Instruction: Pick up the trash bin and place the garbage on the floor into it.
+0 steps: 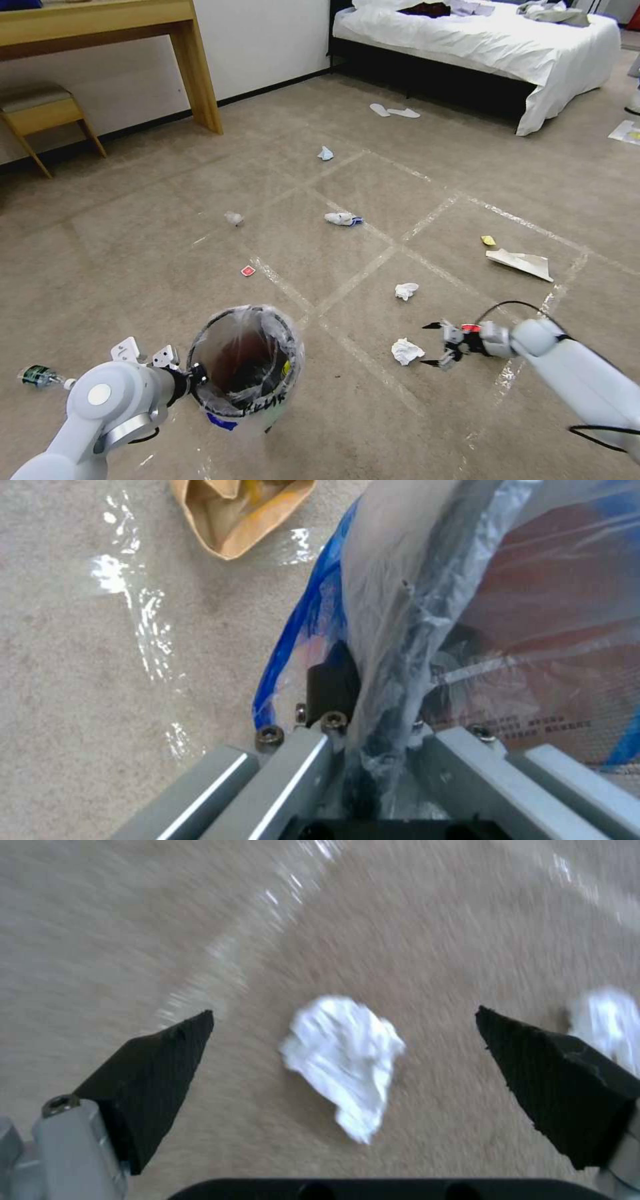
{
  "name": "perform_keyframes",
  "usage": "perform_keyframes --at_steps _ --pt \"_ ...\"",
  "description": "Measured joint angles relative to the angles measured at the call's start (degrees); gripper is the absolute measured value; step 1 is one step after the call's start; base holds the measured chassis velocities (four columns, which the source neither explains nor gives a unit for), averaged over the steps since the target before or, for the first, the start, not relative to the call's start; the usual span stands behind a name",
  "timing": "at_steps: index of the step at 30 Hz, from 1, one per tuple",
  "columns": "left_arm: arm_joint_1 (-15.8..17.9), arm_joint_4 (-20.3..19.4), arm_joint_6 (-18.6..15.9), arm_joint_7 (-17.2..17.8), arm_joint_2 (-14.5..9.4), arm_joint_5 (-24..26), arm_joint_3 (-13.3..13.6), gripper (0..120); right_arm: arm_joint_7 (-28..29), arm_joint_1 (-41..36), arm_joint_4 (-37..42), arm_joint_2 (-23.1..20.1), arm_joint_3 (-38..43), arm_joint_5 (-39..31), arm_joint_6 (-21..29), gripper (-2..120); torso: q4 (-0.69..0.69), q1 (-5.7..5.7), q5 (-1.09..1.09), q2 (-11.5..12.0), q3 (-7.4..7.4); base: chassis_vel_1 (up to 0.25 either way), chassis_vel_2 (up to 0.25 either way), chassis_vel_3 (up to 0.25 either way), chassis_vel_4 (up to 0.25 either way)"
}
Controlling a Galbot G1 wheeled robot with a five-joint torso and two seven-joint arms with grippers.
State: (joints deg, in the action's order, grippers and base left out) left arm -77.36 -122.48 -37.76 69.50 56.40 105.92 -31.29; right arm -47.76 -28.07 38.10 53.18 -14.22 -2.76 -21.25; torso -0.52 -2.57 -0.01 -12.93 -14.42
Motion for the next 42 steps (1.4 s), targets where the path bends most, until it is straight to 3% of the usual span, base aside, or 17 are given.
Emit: perform_keyframes --at_steps 5,17,31,42 --pt "0.94 1.29 0.06 -0.12 -0.33 -0.15 0.08 0 5.05 2.39 -7.49 4.84 -0.87 3.51 1.23 100 0.00 0.00 0.00 0.00 0.00 0.000 0.000 0.000 0.000" --pt "2.60 3.22 0.09 -0.73 -1.21 0.14 0.33 0 10.53 3.89 -13.48 12.17 -2.64 1.11 8.87 100 0.02 0.00 0.02 0.00 0.00 0.000 0.000 0.000 0.000" --pt "2.81 4.04 0.07 -1.08 -0.40 -0.97 0.92 0 14.72 3.00 -16.03 12.77 -2.01 -3.25 13.84 100 0.00 0.01 0.01 0.00 0.01 0.000 0.000 0.000 0.000" --pt "1.37 3.49 0.12 -1.14 -0.27 -1.92 0.84 0 19.15 1.27 -14.87 13.83 -1.60 -8.53 21.39 100 0.02 0.01 0.03 0.00 0.01 0.000 0.000 0.000 0.000"
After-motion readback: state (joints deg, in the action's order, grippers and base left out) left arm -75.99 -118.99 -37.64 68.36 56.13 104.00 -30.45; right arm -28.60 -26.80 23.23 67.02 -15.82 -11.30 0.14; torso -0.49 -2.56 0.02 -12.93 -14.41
